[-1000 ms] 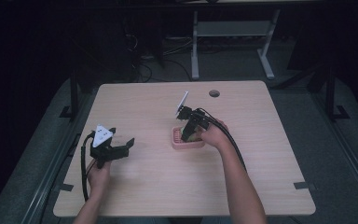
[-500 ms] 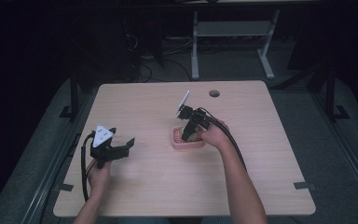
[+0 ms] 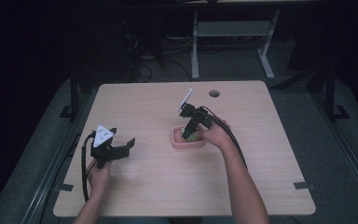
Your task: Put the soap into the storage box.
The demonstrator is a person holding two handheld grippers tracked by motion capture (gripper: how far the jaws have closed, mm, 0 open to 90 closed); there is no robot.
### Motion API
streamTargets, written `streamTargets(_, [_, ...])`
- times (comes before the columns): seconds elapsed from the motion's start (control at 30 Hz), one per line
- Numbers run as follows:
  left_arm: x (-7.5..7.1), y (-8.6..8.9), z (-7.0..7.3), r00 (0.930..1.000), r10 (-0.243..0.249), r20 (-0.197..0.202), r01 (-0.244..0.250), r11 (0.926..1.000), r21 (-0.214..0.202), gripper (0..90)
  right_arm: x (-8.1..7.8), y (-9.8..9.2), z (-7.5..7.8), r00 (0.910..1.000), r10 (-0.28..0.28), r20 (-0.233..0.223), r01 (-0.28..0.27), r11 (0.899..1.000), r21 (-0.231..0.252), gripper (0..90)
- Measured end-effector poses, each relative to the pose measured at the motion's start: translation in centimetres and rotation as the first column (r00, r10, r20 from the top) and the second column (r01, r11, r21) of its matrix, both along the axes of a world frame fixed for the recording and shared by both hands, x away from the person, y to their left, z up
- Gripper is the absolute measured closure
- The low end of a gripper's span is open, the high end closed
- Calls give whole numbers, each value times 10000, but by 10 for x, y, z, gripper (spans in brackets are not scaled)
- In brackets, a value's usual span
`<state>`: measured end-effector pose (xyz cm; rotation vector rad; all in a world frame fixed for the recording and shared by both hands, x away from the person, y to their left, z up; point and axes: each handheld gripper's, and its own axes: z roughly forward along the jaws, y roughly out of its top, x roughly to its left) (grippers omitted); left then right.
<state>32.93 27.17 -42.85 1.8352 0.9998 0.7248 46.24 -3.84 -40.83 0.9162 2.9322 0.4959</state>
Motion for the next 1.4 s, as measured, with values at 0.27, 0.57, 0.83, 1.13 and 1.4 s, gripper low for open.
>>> streamTargets(0.27, [0,-1,-1,10000,-32,-70,32,10000,-34,143,-3,-8,6,9999,-141,-34,142,9994,306,257])
streamTargets(0.57, [0,-2,-1,10000,-66,-58,66,10000,-3,143,-8,-16,11,9998,-142,148,134,9986,507,257])
streamTargets(0.83, [0,-2,0,10000,-75,-33,75,10000,10,143,-14,-28,14,9993,-296,208,279,9968,747,257])
streamTargets(1.13, [0,-3,-1,9999,-94,-55,94,9999,49,143,-20,-43,18,9988,-455,176,439,9957,819,252])
streamTargets(1.4, [0,-3,-1,9999,-113,-81,114,9999,85,143,-30,-58,21,9976,-616,325,581,9935,979,252])
